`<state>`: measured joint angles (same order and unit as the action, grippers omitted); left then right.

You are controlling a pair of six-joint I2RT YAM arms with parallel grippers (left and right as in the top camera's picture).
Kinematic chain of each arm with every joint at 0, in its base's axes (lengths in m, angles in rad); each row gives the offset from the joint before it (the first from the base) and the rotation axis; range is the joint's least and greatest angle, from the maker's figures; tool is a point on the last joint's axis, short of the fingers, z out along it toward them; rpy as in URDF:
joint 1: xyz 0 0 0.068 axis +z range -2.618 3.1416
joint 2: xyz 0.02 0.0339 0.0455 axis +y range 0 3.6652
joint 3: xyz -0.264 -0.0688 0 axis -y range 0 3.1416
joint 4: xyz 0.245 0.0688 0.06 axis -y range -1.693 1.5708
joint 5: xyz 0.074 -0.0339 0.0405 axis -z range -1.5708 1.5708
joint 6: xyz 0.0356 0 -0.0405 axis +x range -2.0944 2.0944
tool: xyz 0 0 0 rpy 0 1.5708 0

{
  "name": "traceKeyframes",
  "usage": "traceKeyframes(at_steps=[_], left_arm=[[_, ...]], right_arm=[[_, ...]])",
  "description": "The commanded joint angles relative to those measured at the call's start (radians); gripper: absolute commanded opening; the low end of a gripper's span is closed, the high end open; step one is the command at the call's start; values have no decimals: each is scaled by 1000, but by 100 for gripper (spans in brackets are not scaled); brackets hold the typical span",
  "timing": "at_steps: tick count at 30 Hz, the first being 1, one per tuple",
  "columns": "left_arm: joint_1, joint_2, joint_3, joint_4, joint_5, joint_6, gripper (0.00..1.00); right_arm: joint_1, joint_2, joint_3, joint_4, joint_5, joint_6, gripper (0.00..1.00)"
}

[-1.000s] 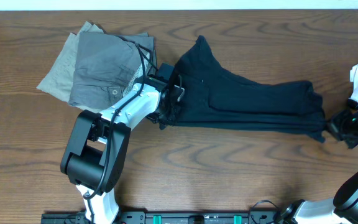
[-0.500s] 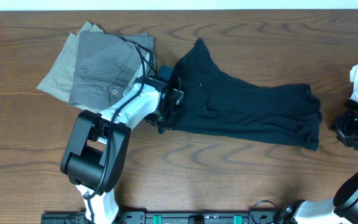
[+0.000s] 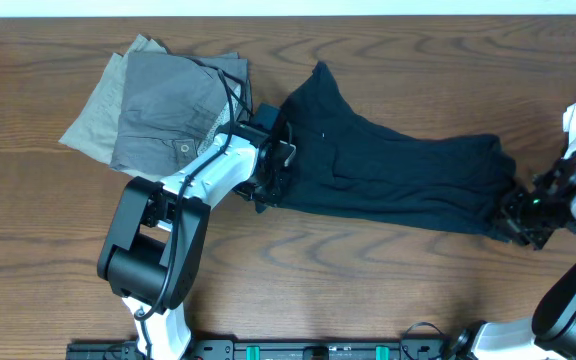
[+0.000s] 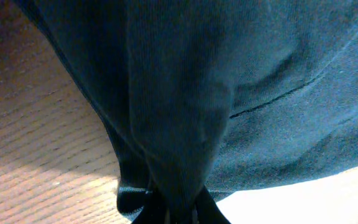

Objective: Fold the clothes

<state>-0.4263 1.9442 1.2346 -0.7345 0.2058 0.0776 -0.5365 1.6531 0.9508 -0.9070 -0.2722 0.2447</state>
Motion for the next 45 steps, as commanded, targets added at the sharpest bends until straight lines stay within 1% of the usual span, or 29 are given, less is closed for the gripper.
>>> traceKeyframes(at_steps=[1,4,7,11,15,17,21,26,31,36,39,43,45], left_arm=[[5,14,-5,3,-14,-5,6],[5,14,-5,3,-14,-5,6],[5,14,-5,4,-14,-5,6],[5,14,-5,4,-15,-5,6],[5,14,-5,3,-14,-5,6],[5,14,-5,3,-15,-5,6],[5,14,-5,3,-15,-5,6],[5,14,-5,4,-15,-4,6],[5,14,-5,3,-15,-4,6],[6,14,-5,3,-15,-4,6],[6,14,-5,3,-16,-4,6],[6,14,-5,3,-68,-5,6],[5,14,-5,3,-68,-5,6]], right_arm=[[19,-16,-54,28,79,18,36],[20,-16,-88,60,94,31,35],[20,-16,-92,65,136,32,32],[20,-16,-92,78,145,39,20],[20,-16,-89,85,145,39,5],[20,-16,-81,84,157,39,1],[20,-16,-39,58,191,39,1],[20,-16,59,-11,254,51,1],[21,-16,140,-40,350,50,1],[21,-16,153,-46,424,47,1],[21,-16,153,-32,416,47,1],[29,-16,152,-31,475,48,1],[29,-16,153,-13,497,58,2]])
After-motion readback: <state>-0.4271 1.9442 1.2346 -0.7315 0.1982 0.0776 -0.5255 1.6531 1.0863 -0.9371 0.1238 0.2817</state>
